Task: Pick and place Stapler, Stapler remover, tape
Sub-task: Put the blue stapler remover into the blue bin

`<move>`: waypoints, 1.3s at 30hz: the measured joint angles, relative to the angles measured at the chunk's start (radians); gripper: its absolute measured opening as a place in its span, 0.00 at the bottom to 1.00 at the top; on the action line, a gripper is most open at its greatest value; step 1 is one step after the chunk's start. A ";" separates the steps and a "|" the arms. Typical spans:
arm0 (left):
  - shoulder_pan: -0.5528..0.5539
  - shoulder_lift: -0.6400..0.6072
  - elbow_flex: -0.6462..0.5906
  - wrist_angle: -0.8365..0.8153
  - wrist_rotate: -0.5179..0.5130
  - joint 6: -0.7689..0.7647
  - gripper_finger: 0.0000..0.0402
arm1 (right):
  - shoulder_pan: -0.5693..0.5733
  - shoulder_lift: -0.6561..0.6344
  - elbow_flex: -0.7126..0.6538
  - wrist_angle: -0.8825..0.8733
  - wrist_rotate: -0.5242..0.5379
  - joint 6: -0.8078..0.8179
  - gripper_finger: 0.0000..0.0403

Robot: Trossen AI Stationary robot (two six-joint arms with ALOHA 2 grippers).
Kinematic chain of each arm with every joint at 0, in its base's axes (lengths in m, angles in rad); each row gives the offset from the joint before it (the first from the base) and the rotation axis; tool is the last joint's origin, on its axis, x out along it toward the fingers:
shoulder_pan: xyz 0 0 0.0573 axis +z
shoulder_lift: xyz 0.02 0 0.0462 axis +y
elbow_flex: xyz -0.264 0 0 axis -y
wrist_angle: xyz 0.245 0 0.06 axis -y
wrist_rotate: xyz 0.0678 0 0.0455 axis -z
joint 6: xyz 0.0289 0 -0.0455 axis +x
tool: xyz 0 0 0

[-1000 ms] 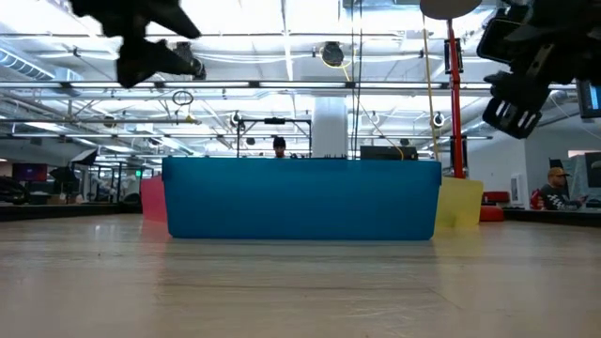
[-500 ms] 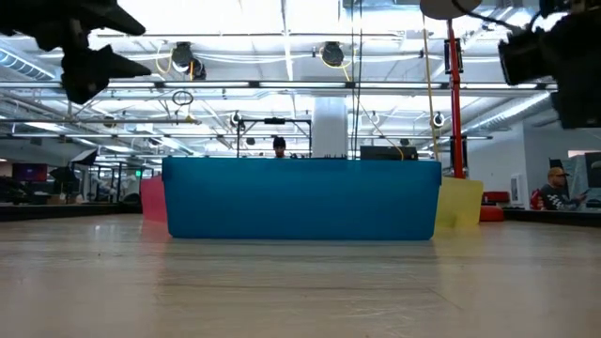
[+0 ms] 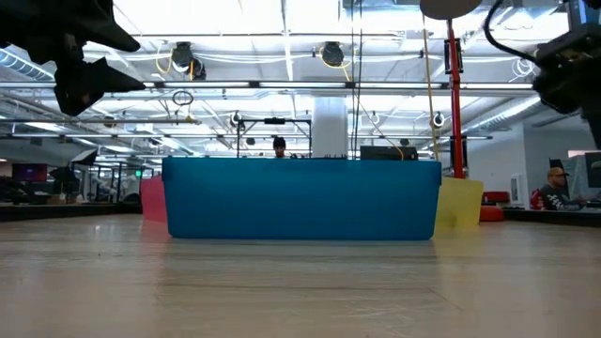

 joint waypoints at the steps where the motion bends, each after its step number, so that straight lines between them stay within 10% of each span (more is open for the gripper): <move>1: 0.000 0.000 -0.001 0.000 0.000 0.000 0.57 | 0.011 0.001 0.001 -0.015 0.003 0.036 0.40; 39: 0.001 0.000 -0.001 -0.025 -0.005 0.021 0.57 | 0.230 0.296 -0.002 -0.097 0.021 0.561 0.40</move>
